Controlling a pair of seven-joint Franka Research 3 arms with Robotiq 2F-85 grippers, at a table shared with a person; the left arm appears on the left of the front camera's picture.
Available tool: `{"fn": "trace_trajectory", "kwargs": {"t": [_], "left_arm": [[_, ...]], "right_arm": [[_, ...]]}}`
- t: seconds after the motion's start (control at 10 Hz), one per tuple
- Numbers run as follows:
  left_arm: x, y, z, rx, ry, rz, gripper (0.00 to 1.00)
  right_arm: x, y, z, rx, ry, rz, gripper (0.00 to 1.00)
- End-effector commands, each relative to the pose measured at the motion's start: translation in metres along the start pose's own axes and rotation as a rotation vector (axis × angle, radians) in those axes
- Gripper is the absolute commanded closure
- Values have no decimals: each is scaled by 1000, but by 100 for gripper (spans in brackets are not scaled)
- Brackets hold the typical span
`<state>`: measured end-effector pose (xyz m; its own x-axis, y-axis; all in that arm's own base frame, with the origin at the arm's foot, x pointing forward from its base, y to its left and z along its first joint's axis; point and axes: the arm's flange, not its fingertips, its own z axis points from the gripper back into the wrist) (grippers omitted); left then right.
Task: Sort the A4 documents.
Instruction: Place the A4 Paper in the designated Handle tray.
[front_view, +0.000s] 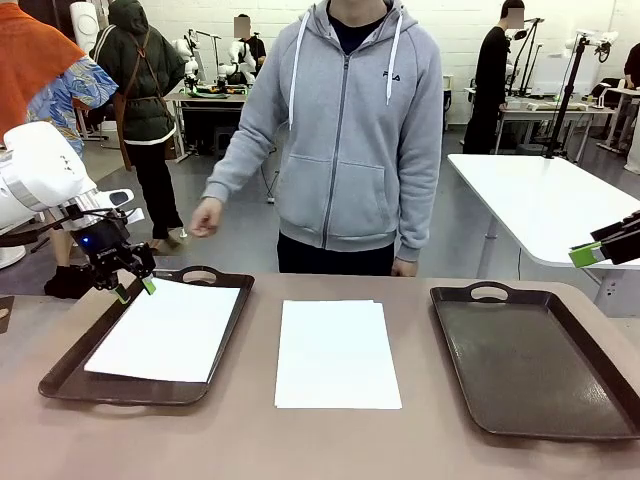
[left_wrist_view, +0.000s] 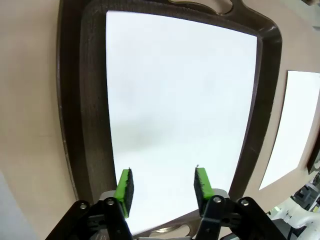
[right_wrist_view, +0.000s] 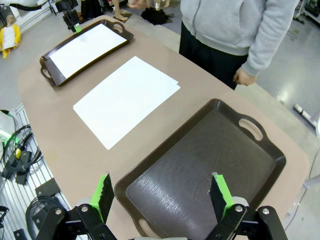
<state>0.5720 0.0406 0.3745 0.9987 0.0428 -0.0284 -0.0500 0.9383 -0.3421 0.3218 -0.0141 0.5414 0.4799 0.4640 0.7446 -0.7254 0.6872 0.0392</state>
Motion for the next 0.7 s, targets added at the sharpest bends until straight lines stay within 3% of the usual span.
{"fn": "trace_trajectory", "kwargs": {"t": [0.0, 0.1, 0.3, 0.4, 0.5, 0.6], "left_arm": [[-3, -6, 8, 38, -12, 21, 19], [-5, -5, 10, 20, -11, 18, 0], [-5, -10, 11, -37, -27, 29, 0], [-6, -12, 11, -186, 3, -8, 0], [-1, -4, 10, -5, -18, 0, 0], [-1, -4, 10, -5, -18, 0, 0]], "right_arm": [[-1, -1, -2, 12, -5, -3, 0], [-1, -1, -2, 12, -5, -3, 0], [-1, -1, -2, 12, -5, -3, 0], [-1, -1, -2, 12, -5, -3, 0], [-1, -1, -2, 12, -5, -3, 0], [-1, -1, -2, 12, -5, -3, 0]]}}
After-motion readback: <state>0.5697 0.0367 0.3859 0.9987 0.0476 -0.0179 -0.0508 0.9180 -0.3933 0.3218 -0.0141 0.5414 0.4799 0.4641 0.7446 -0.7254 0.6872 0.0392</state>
